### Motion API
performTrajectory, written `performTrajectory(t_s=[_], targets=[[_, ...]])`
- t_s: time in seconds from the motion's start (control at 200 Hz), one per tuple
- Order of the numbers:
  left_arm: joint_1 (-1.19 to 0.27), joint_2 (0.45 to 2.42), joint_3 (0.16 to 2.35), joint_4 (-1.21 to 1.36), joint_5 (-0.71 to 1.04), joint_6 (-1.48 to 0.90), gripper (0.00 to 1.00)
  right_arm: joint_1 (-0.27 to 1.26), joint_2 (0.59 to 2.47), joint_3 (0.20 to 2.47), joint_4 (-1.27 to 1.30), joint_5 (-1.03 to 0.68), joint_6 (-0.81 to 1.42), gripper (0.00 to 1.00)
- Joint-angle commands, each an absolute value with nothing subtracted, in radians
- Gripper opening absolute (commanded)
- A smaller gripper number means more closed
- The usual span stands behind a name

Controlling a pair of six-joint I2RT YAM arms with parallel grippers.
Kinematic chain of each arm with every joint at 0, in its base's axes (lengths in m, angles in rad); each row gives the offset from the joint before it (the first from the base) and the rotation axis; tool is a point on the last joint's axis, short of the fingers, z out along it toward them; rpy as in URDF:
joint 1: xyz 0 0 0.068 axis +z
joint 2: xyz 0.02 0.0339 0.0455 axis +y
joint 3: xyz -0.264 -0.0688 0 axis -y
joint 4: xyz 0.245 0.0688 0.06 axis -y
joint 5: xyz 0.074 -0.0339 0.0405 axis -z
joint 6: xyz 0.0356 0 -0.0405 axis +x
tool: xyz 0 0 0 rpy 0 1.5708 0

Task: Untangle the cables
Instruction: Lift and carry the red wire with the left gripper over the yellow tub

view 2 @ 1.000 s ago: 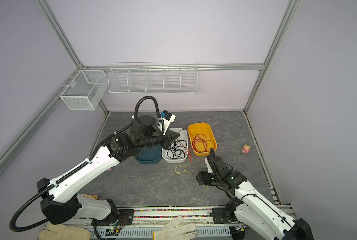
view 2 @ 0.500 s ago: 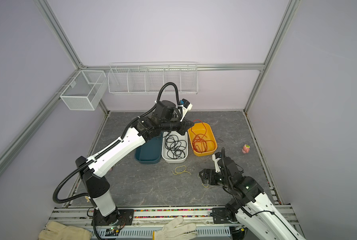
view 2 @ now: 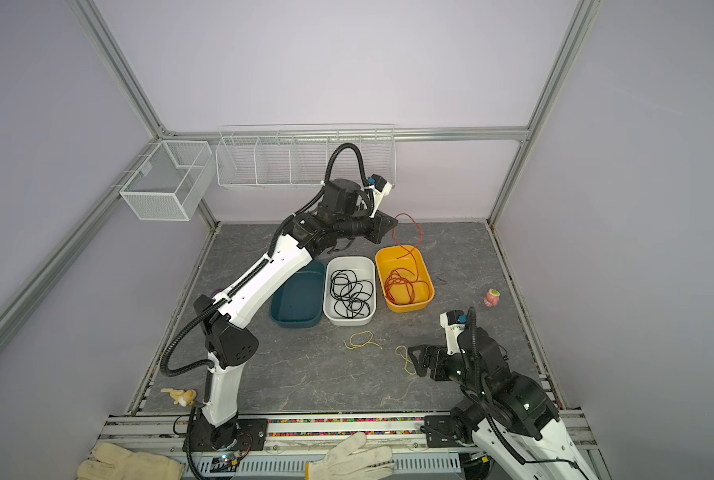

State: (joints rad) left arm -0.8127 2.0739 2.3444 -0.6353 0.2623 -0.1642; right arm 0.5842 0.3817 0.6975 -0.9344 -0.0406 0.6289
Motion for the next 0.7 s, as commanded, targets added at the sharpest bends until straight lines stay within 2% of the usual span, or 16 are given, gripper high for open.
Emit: performTrajectory(t_s=[0.0,0.205,0.4,0.695], targets=[[-0.813,2.059,2.406,-0.651,0.292,-0.169,0.0,0.583,0.373,0.712,-0.95,-0.038,0.642,0.93],[-0.808,2.076,2.354,-0.653,0.307,-0.166,0.0,0.583,0.383,0.713,-0.95,-0.042,0.637,0.93],[-0.804,2.121,2.225,-0.544,0.341,-0.219,0.0,0.583,0.375,0.717,-0.965,-0.038,0.638,0.93],[-0.802,2.201,2.121,-0.46,0.281,-0.221,0.0,0.582,0.356,0.732,-1.011,-0.039,0.641,0.93]])
